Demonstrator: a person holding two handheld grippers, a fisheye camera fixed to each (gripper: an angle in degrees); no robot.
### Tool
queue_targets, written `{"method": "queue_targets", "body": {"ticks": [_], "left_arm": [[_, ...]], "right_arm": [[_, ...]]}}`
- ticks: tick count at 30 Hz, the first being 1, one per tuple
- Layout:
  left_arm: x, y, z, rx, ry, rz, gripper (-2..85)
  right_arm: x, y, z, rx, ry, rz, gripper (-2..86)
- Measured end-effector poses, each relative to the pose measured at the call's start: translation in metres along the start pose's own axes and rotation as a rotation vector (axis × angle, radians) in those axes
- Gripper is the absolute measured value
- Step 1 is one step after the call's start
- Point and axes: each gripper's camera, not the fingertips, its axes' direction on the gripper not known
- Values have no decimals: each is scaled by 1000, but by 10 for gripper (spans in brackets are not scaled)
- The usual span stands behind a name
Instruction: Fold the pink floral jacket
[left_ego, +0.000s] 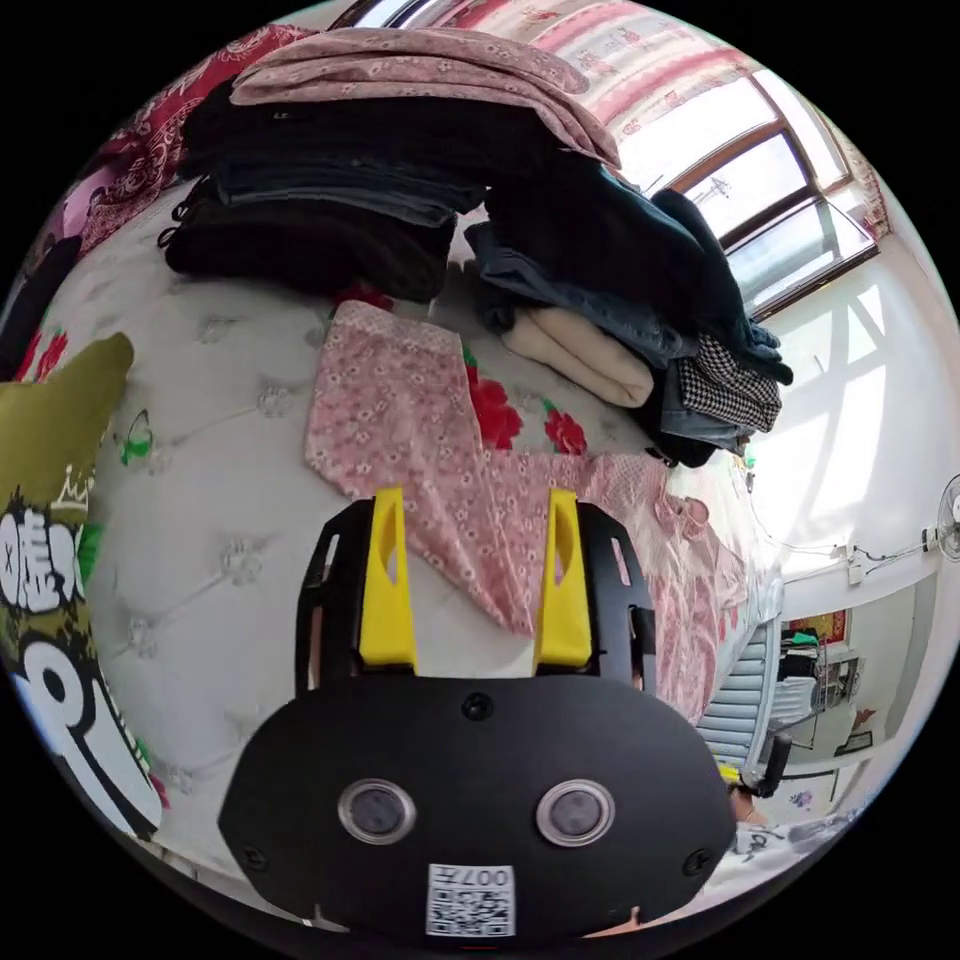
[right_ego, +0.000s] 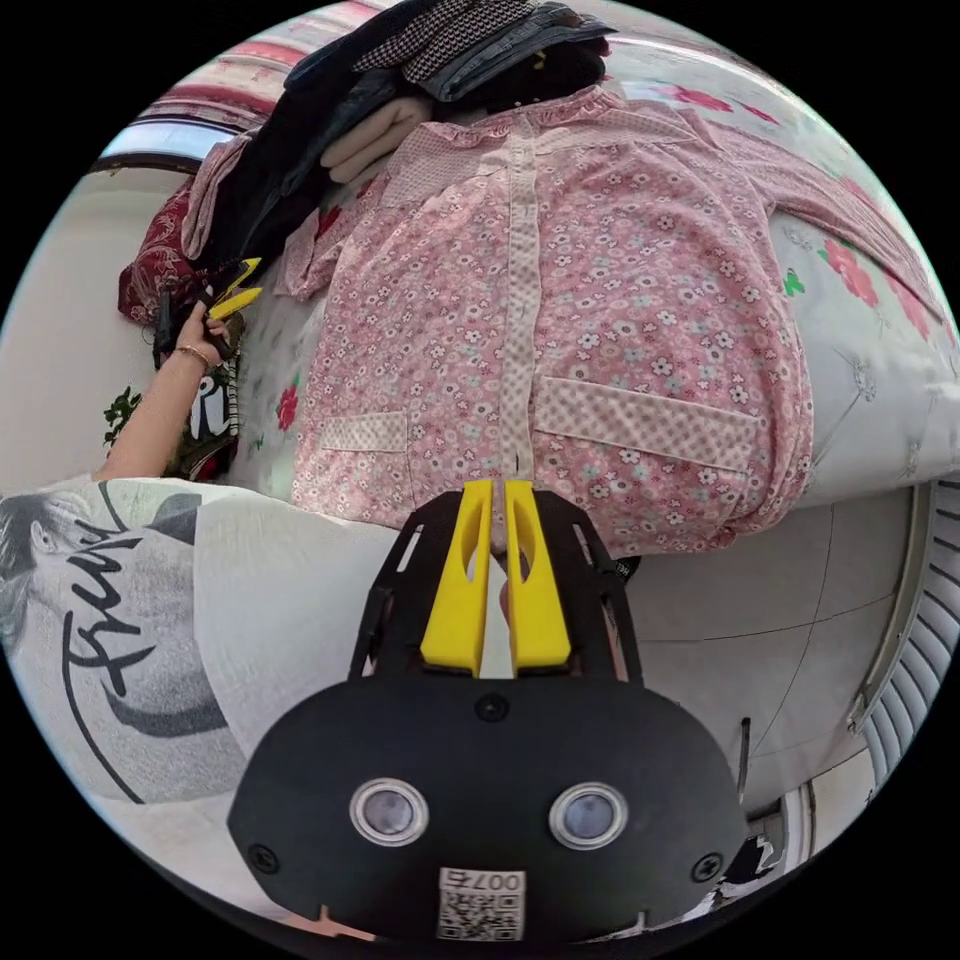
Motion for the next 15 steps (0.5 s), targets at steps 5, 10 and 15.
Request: {"method": "queue_targets", "body": {"ticks": [5,10,15], "left_arm": [[16,-56,62,-126,-216,103,172],[5,-49,73,-110,-469,177,20],[-117,-26,5,169,208,-338,-6]], "right_arm": [[-7,6,-6,18,55,64,-2],[-8,14,-9,16,37,115,-3],[0,11,-12,11,20,117,-3]]}}
